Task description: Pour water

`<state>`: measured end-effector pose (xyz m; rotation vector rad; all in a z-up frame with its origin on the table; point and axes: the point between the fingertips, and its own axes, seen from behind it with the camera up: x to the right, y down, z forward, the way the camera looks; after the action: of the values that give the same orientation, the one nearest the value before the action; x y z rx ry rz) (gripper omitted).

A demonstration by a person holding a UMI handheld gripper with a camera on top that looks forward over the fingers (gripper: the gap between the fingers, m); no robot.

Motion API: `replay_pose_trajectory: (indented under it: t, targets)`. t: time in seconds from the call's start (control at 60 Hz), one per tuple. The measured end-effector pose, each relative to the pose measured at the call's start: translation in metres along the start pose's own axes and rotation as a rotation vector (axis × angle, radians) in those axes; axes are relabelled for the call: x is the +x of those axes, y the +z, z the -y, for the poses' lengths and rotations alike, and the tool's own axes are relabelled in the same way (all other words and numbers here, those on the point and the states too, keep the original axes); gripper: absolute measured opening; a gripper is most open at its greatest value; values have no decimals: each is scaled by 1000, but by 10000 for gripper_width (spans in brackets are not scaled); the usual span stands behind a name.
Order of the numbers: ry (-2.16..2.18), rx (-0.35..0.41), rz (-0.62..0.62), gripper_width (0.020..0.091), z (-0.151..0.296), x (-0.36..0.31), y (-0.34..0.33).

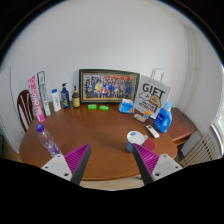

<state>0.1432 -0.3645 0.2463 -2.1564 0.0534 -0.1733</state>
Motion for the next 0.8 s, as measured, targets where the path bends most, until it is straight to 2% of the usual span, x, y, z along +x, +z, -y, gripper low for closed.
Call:
replay_pose_trajectory:
  t: [0.2, 0.467, 0.567, 0.667, 0.8]
  targets:
    - [-28, -26, 18, 857, -32, -52, 9]
    - [-22, -38, 199, 864, -82, -204, 38]
    - [-7, 17, 245, 860, -81, -253, 56]
    - [15, 83, 229, 857, -75, -279, 84]
    - [31, 141, 205, 767, -72, -297, 120]
